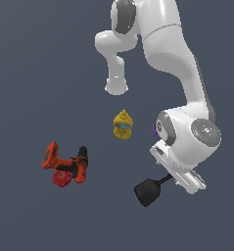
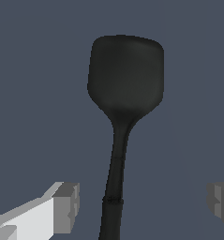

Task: Pick up a designated object from a clutter of objects.

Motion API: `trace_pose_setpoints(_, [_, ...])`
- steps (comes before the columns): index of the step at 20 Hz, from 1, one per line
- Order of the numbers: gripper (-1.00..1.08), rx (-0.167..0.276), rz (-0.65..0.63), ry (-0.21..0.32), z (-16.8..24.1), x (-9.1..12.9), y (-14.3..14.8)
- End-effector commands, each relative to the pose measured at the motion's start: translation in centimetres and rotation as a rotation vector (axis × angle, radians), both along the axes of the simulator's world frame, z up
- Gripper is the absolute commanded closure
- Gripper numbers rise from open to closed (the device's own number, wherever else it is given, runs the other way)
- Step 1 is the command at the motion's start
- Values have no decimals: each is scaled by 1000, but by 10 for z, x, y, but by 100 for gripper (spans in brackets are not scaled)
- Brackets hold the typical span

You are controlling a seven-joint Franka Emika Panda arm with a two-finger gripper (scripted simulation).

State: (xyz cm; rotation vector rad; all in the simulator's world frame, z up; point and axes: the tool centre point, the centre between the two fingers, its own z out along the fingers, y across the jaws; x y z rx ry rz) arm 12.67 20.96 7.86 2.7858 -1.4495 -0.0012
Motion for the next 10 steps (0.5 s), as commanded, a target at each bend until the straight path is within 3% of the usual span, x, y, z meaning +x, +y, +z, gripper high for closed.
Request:
trace_pose_setpoints(1, [-92,0,-20,-1,-6,1,5])
trace_pose_setpoints(10, [-92,1,-34,0,-13,0,9])
